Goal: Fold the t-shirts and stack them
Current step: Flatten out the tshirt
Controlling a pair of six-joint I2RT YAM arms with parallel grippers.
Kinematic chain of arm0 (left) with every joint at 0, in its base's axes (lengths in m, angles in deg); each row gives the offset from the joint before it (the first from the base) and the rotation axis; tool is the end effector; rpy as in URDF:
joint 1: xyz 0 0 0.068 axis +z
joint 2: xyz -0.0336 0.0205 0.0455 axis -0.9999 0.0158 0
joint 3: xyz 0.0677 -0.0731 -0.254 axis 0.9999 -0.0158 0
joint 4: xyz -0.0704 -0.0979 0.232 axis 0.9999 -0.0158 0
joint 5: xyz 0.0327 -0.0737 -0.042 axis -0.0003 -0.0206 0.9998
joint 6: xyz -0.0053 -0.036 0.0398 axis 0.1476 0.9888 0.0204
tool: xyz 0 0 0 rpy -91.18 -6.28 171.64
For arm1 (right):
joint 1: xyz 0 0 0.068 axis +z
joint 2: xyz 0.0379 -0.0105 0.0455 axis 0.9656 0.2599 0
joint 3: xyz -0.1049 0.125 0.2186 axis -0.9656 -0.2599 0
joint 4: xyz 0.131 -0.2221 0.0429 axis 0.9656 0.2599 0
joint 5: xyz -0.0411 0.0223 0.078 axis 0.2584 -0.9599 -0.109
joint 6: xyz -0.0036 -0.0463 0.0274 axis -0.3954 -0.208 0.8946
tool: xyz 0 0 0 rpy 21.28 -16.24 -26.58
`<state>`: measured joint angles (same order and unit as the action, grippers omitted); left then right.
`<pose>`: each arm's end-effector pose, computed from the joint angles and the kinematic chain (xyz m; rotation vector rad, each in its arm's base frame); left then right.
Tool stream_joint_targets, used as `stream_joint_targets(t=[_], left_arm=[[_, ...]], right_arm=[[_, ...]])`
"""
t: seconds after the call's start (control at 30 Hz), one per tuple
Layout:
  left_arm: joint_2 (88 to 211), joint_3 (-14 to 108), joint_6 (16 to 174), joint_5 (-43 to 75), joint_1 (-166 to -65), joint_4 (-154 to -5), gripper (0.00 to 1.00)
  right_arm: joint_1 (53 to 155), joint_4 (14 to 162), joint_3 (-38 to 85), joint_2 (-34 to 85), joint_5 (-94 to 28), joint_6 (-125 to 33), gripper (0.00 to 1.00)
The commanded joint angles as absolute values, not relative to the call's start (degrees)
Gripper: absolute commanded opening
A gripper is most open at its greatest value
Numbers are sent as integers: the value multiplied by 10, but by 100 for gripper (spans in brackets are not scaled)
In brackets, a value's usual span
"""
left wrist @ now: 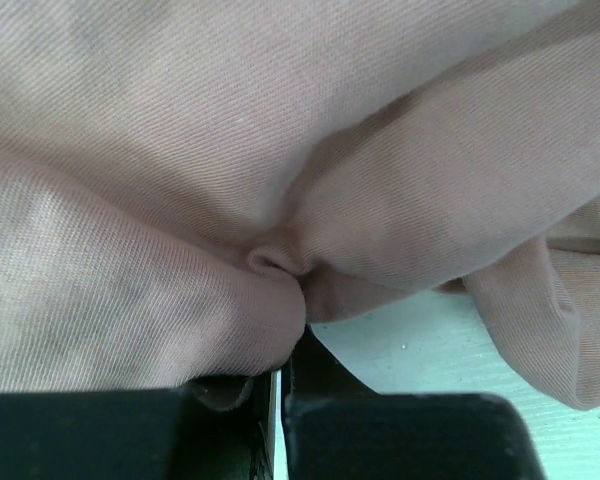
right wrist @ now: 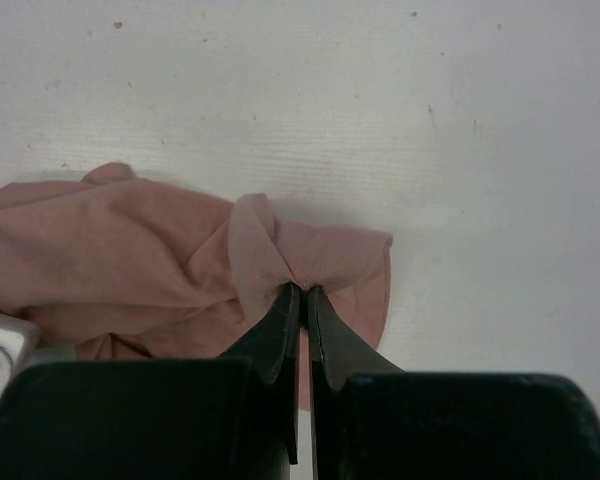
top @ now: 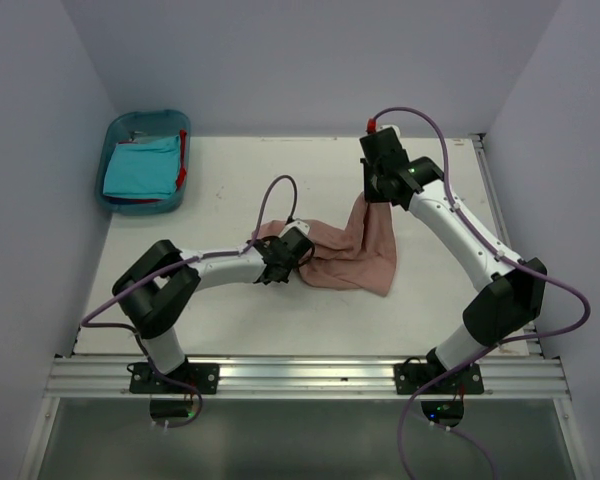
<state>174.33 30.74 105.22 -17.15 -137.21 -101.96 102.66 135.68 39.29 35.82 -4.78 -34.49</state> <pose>0.2314 -0.2356 0.1495 0.4633 2.4925 0.1282 0.3109 0.1489 0.3550 -0.0263 2.3446 -0.0528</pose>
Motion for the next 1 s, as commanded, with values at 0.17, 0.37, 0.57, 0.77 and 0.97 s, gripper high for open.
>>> stream_joint_targets(t=[0.17,0.37,0.57,0.77,0.97], left_arm=[[1733,318,1079,-151,-1368,-1079,0],[1626,420,1111,-190,-1398,-1194,0],[1548,529,1127,-247,-1401,-1283,0],[1528,629,1111,-356,-1399,-1353,0],[1519,744,1119,-347,-1395,-1395,0]], right_arm=[[1024,1345,388,340,-53,-354,0],[1021,1345,391,340,-42,-353,0],[1010,1345,390,338,-18,-344,0],[995,1345,390,333,1,-334,0],[976,1350,386,323,-6,-334,0]])
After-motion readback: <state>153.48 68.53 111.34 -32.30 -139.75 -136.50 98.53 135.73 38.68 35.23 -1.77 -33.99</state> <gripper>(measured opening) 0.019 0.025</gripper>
